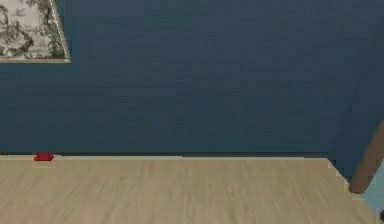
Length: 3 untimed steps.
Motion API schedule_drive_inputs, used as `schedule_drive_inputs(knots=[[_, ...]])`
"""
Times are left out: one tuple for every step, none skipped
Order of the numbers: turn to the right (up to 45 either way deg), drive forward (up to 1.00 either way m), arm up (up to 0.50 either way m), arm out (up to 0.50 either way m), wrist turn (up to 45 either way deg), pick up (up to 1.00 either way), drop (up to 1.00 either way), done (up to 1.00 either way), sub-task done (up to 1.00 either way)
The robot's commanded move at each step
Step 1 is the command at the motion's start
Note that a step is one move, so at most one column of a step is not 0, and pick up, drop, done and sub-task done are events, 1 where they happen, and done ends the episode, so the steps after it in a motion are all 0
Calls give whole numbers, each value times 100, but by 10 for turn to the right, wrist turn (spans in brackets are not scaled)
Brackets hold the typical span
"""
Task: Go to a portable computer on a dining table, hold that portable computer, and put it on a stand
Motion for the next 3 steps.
schedule_drive_inputs(knots=[[0,55,0,0,0,0,0,0,0],[450,0,0,0,0,0,0,0,0],[120,0,0,0,0,0,0,0,0]])
